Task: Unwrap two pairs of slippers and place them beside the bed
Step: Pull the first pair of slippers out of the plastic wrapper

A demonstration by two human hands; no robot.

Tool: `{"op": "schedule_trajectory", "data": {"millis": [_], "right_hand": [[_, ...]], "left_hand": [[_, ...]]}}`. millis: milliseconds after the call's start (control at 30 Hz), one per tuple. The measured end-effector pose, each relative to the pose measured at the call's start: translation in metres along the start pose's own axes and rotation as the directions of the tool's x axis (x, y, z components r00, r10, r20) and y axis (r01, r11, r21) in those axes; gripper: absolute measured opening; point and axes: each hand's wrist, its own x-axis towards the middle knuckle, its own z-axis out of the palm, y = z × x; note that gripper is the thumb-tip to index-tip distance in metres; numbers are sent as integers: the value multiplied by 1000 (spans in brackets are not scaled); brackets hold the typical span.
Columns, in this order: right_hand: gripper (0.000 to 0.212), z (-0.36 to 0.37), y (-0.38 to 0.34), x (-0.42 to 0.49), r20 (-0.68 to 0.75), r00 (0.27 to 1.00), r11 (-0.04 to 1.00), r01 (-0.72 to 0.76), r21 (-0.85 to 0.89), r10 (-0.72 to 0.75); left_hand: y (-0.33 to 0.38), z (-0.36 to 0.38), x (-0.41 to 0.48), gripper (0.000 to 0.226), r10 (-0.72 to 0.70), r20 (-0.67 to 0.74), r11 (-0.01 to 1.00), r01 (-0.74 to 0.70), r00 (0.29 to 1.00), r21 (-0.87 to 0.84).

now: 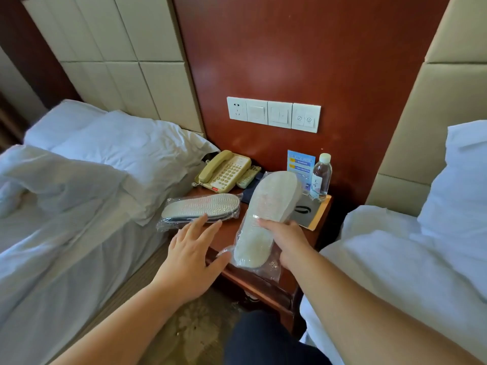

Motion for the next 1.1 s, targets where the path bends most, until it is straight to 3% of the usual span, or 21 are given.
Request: {"op": "schedule_trajectory", "data": {"millis": [100, 200, 267, 333, 433, 500, 567, 633, 767, 833, 933, 1000, 1100], "right_hand": [[61, 9, -12, -25, 54, 996, 997, 69, 16, -70], [74, 22, -26, -55, 95, 982, 986, 166, 2, -165], [74, 31, -36, -78, 116, 959, 962, 267, -65, -258], [68, 40, -46, -101, 175, 913, 918, 387, -90, -368], [49, 51, -49, -131, 324, 809, 835, 543, -91, -490], [36, 56, -43, -145, 396, 688, 666, 713, -219, -608], [38, 57, -34, -152, 475, 531, 417, 846, -332, -701], [49, 58, -24, -151, 556, 416, 240, 900, -363, -720], [59, 60, -13, -156, 691, 266, -20, 926, -377, -672], [64, 62, -12, -163, 758, 224, -77, 938, -339, -612], [68, 64, -18, -175, 808, 201, -52, 960, -274, -554], [64, 65, -21, -180, 772, 175, -58, 963, -264, -611], [60, 66, -21, -187, 643, 129, -156, 916, -368, -755]], "left_hand": [[16, -12, 2, 68, -68, 12, 964, 69, 998, -256], [36, -26, 1, 68, -116, 53, 802, 124, 992, -585], [45, -34, -1, 79, -120, 77, 697, 139, 990, -703], [54, -44, -4, 76, -76, 78, 543, 107, 994, -833], [63, -64, -11, 67, -89, 97, 199, 113, 991, -974], [62, -76, -14, 71, -61, 181, -17, 180, 982, -983], [59, -86, -18, 60, 0, 200, -161, 197, 980, -967], [55, -89, -22, 52, -53, 222, -249, 203, 974, -947], [52, -86, -29, 38, -189, 292, -349, 213, 938, -912], [49, -86, -34, 38, -142, 312, -431, 225, 939, -874], [41, -86, -40, 36, -108, 302, -588, 184, 947, -788], [35, -85, -44, 36, -145, 302, -634, 146, 942, -759], [28, -84, -50, 40, -226, 285, -623, 87, 931, -777]]}}
